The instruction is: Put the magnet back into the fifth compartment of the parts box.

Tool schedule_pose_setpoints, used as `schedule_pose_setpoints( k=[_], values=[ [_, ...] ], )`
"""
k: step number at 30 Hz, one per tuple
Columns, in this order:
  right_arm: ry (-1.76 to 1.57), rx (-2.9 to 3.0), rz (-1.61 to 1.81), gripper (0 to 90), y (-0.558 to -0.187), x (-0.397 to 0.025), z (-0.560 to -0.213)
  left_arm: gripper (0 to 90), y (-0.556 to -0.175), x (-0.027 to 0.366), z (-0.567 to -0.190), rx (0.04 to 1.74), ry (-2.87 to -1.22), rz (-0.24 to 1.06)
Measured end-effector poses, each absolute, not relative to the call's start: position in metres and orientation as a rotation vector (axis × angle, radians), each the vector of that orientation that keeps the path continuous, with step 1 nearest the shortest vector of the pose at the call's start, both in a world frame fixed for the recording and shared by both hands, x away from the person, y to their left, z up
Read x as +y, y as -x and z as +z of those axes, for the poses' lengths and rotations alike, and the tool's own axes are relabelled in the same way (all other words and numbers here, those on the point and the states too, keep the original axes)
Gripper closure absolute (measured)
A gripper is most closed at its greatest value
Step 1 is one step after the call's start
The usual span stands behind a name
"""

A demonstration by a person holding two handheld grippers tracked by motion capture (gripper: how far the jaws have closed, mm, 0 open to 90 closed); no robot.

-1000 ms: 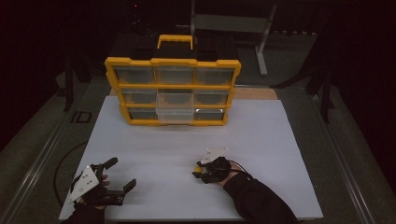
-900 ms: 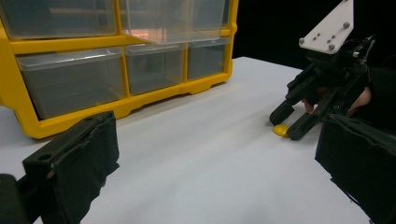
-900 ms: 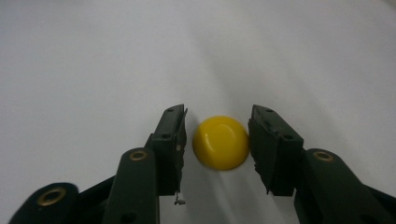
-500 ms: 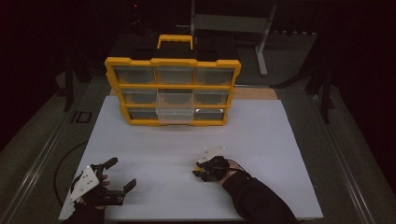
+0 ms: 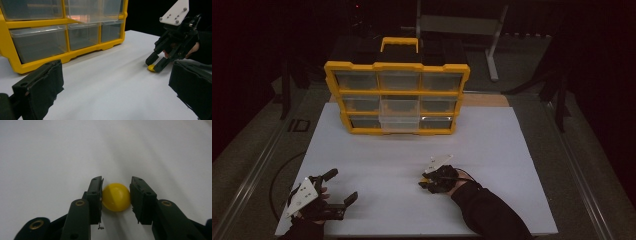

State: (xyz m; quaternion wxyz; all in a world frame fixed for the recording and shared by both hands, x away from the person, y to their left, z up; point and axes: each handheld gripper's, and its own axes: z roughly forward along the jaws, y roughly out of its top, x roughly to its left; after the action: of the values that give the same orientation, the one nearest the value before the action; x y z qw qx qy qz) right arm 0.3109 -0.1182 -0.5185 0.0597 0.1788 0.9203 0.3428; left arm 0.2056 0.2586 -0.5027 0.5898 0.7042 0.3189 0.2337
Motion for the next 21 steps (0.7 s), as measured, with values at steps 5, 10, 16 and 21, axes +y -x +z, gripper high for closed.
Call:
schedule_pose_setpoints(
  k=[5,10,16,21],
  values=[
    [-0.53,2.787,1.044,62.9,-0.311,-0.12,-0.513,0.2,-0.205,0.258,-0.503,0.742,-1.641,0.546],
    [-0.541,2.791,1.056,62.8,-0.312,-0.125,-0.506,0.2,-0.206,0.258,-0.503,0.741,-1.645,0.549],
    [-0.539,2.797,1.047,62.8,-0.311,-0.128,-0.498,0.2,-0.207,0.258,-0.503,0.752,-1.647,0.539],
    [-0.532,2.807,1.044,62.8,-0.311,-0.13,-0.491,0.2,-0.207,0.258,-0.504,0.756,-1.651,0.54]
  ],
)
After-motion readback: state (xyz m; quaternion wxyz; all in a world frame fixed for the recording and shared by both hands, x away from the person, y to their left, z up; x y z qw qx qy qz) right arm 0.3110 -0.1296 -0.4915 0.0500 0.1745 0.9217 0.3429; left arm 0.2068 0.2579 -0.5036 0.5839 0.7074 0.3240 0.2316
